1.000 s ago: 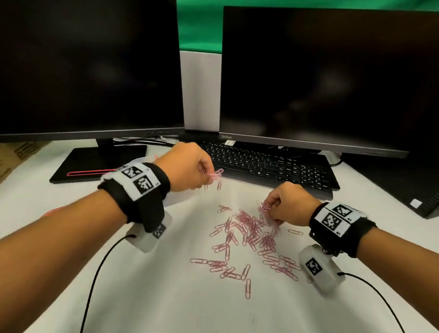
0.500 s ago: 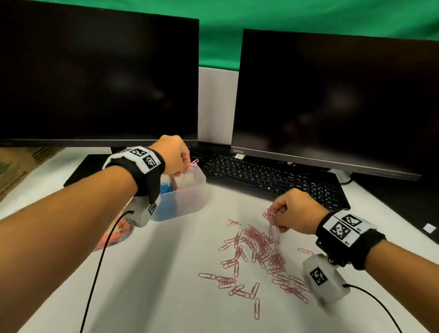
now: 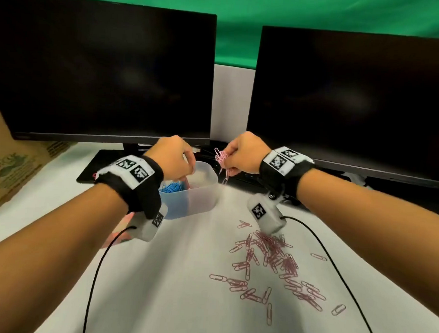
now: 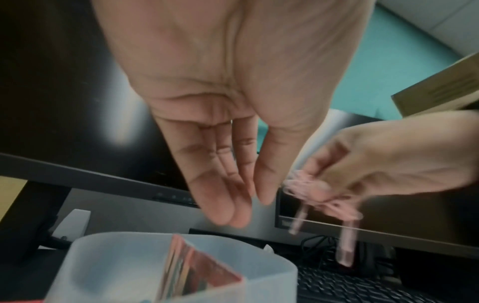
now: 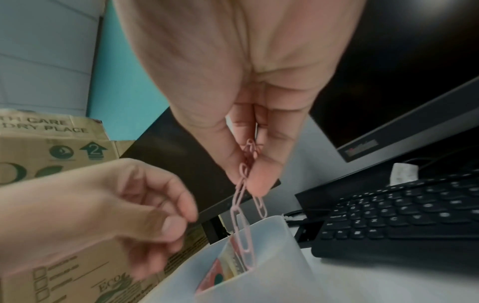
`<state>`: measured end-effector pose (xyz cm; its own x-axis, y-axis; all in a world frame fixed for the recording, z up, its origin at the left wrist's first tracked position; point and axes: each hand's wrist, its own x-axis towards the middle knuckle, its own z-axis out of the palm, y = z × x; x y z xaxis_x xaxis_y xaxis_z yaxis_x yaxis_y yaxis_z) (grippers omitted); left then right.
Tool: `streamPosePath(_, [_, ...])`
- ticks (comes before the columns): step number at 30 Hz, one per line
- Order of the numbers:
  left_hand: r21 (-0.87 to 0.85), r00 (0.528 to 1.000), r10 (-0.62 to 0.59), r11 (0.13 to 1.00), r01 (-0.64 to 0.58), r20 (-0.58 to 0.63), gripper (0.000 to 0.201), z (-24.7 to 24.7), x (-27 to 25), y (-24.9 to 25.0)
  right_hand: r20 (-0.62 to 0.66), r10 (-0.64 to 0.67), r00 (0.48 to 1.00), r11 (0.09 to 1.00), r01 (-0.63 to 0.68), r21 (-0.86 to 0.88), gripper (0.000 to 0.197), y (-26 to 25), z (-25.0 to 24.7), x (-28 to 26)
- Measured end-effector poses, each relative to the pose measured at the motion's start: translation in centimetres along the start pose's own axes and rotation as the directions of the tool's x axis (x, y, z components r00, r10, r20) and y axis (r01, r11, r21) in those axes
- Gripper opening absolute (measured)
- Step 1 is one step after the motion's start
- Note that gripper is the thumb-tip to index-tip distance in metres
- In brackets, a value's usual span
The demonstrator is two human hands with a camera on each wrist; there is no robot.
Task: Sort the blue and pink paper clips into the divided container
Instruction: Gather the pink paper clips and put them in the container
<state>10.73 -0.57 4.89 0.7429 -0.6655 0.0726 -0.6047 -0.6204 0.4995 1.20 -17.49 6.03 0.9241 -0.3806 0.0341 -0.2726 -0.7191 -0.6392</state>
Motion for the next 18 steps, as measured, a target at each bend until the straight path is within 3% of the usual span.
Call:
streamPosePath(4, [0.041, 0.983, -0.025, 0.999, 0.018, 0.18, 0.017, 1.2, -2.7, -0.8, 0.0, 0.014, 1.0, 0.999, -0.014, -0.047, 0.007, -1.8, 2.3, 2.4])
streamPosePath(9, [0.088, 0.94, -0.031, 0.996, 0.001, 0.34, 0.009, 3.8, -4.5, -1.3, 0.044, 0.006, 0.999, 0.983, 0.002, -0.181, 0.016, -2.2, 4.8, 3.5])
streamPosePath(15, [0.221, 0.924, 0.014, 0.969, -0.106, 0.382, 0.023, 6.7, -6.1, -0.7, -0.051, -0.033, 0.998, 0.989, 0.025, -0.148, 0.021, 0.0, 3.6, 1.5])
streamPosePath(18, [0.232, 0.879, 0.024, 0.961, -0.152, 0.476, 0.035, 8.3, -7.3, 0.2, 0.031, -0.024, 0.999, 0.964, 0.031, -0.265, 0.019, 3.1, 2.4, -1.2])
